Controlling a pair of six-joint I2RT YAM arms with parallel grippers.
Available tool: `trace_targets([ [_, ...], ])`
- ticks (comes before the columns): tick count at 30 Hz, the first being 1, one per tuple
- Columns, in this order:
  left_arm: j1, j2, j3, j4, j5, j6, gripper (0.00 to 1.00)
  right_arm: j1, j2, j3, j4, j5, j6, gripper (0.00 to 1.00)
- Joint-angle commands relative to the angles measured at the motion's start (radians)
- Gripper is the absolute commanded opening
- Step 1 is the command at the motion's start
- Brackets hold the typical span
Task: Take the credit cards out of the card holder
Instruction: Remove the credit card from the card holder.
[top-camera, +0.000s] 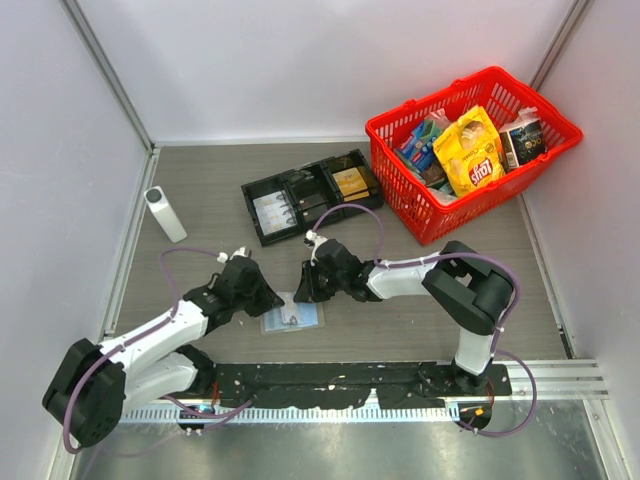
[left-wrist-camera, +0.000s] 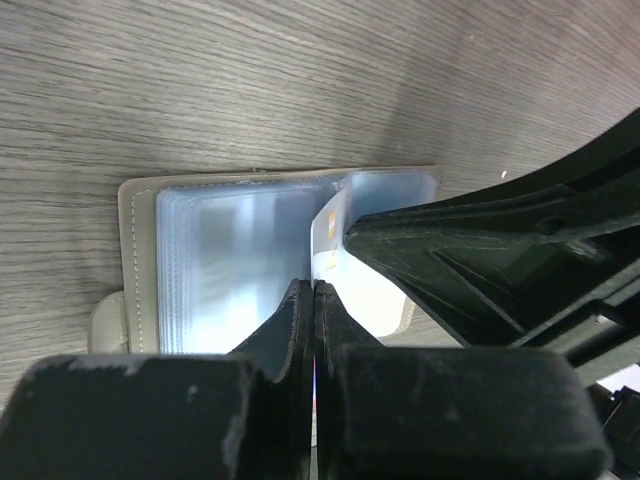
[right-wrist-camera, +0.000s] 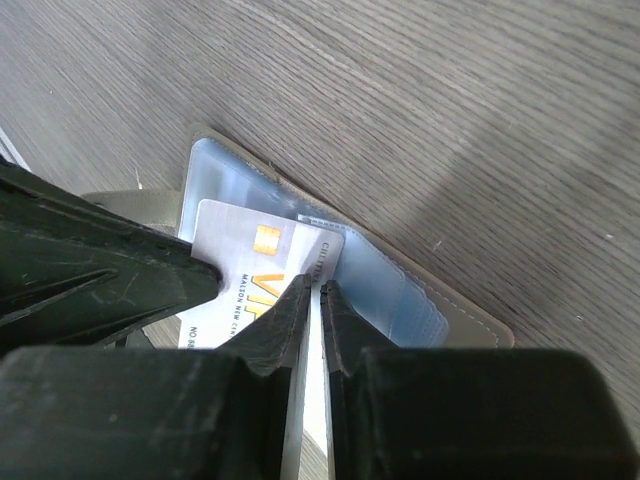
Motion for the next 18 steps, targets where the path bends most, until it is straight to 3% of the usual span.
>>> trace_targets([
  [1, 0.005, -0.052, 0.027, -0.038, -0.024, 0.005, 0.0, 0.009, 0.014, -0.021, -0.044, 0.031, -0.019, 0.15],
  [10, 0.007, -0.193, 0.079, -0.164, -0.131, 0.021, 0.0, -0.007, -0.106, -0.02, -0.087, 0.101, -0.009, 0.17],
  [13, 0.005, -0.245, 0.107, -0.194, -0.157, 0.011, 0.0, -0.014, -0.197, -0.027, -0.093, 0.135, 0.007, 0.33],
  [18, 0.007, -0.336, 0.142, -0.142, -0.191, -0.015, 0.0, -0.016, -0.33, -0.067, -0.037, 0.169, 0.039, 0.5],
])
